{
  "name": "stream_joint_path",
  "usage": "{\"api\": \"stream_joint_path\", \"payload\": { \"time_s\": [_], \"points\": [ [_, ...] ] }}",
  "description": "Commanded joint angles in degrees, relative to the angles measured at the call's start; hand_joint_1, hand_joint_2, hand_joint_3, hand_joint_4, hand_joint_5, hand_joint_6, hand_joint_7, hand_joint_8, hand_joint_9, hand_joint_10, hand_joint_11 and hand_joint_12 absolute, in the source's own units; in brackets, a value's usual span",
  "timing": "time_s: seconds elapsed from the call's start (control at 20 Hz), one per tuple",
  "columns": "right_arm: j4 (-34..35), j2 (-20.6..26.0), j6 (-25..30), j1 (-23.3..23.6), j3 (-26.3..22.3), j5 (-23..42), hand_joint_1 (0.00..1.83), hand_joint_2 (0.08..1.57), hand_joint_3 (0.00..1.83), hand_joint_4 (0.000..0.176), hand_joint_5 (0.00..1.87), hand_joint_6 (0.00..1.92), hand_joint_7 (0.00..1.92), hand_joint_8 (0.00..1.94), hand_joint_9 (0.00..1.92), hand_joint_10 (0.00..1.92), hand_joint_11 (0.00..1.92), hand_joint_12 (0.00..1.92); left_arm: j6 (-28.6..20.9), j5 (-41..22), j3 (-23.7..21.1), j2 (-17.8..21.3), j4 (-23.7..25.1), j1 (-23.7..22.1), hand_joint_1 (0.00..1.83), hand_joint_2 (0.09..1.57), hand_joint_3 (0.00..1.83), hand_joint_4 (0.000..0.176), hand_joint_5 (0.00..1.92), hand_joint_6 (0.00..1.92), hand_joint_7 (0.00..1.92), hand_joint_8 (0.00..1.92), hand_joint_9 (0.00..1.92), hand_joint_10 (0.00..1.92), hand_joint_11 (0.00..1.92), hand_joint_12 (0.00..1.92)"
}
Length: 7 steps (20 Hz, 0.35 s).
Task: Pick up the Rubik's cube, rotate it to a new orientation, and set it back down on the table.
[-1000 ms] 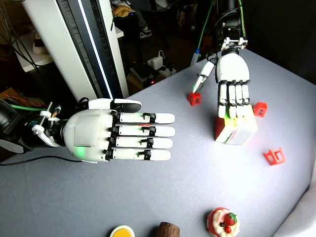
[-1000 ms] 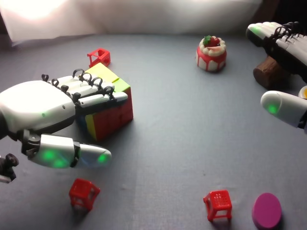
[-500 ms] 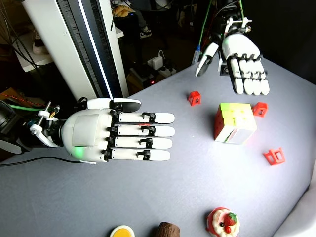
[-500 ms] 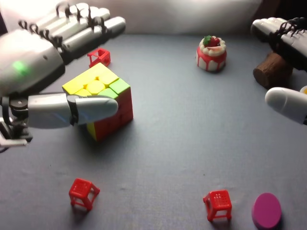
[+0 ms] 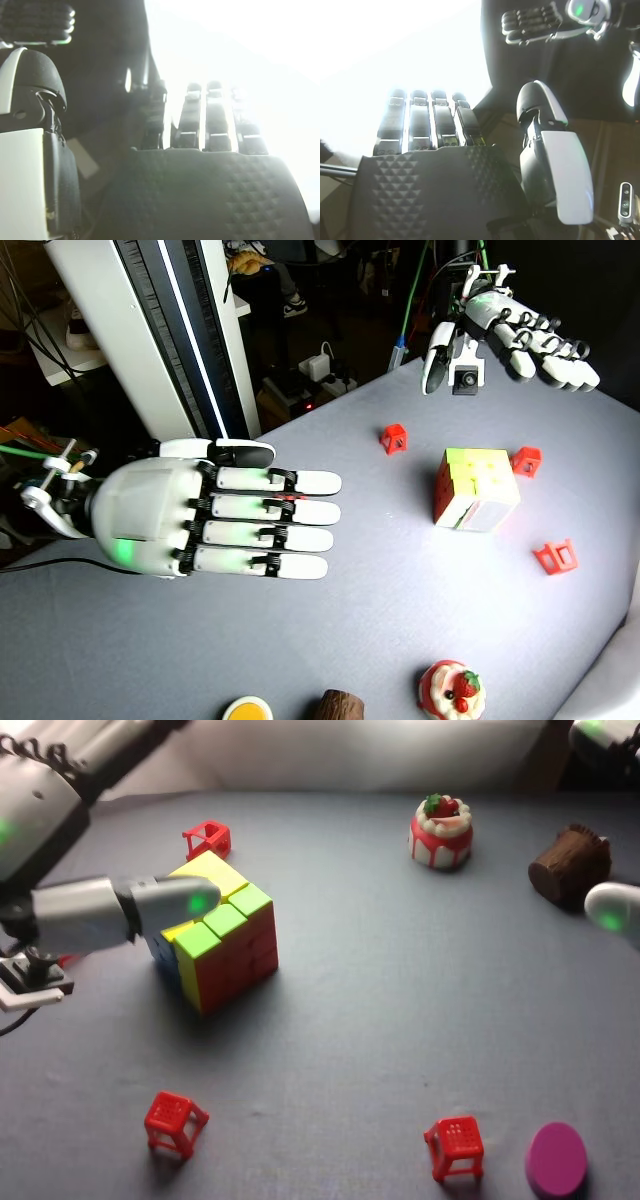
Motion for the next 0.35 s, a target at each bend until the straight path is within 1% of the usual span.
{"api": "stream_joint_path", "payload": {
  "time_s": [0.0,0.05,0.1,0.15,0.2,0.25,0.3],
  "points": [
    [0.7,0.39,0.36,1.06,-0.22,7.92,0.23,1.25,0.0,0.0,0.0,0.0,0.0,0.0,0.0,0.0,0.0,0.0,-0.7,-9.45,0.36,-0.06,-0.73,-0.02,0.09,1.08,0.01,0.175,0.0,0.0,0.0,0.0,0.0,0.0,0.0,0.0],
    [0.74,0.61,0.36,1.18,-0.25,8.3,0.22,1.24,0.0,0.0,0.0,0.0,0.0,0.0,0.0,0.0,0.0,0.0,-0.78,-10.43,0.33,-0.06,-1.12,0.3,0.13,1.09,0.01,0.176,0.0,0.0,0.0,0.0,0.0,0.0,0.0,0.0],
    [0.87,0.96,0.36,1.42,-0.27,9.02,0.22,1.23,0.0,0.0,0.0,0.0,0.0,0.0,0.0,0.0,0.0,0.0,-0.85,-12.04,0.26,-0.03,-1.79,0.94,0.12,1.11,0.02,0.146,0.0,0.0,0.0,0.0,0.0,0.0,0.0,0.0],
    [0.87,1.29,0.36,1.71,-0.33,9.29,0.24,1.23,0.0,0.0,0.0,0.0,0.0,0.0,0.0,0.0,0.0,0.0,-0.85,-12.93,0.22,0.03,-2.07,1.25,0.12,1.11,0.02,0.12,0.0,0.0,0.0,0.0,0.0,0.0,0.0,0.0],
    [0.87,2.02,0.36,2.18,-0.57,9.72,0.19,1.24,0.0,0.0,0.0,0.0,0.0,0.0,0.0,0.0,0.0,0.0,-0.85,-13.92,0.19,0.1,-2.22,1.41,0.11,1.1,0.01,0.121,0.0,0.0,0.0,0.0,0.0,0.0,0.0,0.0],
    [0.87,2.36,0.36,2.3,-0.71,10.0,0.19,1.23,0.0,0.0,0.0,0.0,0.0,0.0,0.0,0.0,0.0,0.0,-0.85,-14.35,0.17,0.1,-2.32,1.45,0.1,1.07,0.0,0.123,0.0,0.0,0.0,0.0,0.0,0.0,0.0,0.0],
    [0.87,3.08,0.36,2.58,-0.98,11.01,0.23,1.22,0.0,0.0,0.0,0.0,0.0,0.0,0.0,0.0,0.0,0.0,-0.85,-15.57,0.08,0.15,-2.52,1.65,0.11,1.07,0.0,0.109,0.0,0.0,0.0,0.0,0.0,0.0,0.0,0.0]
  ]
}}
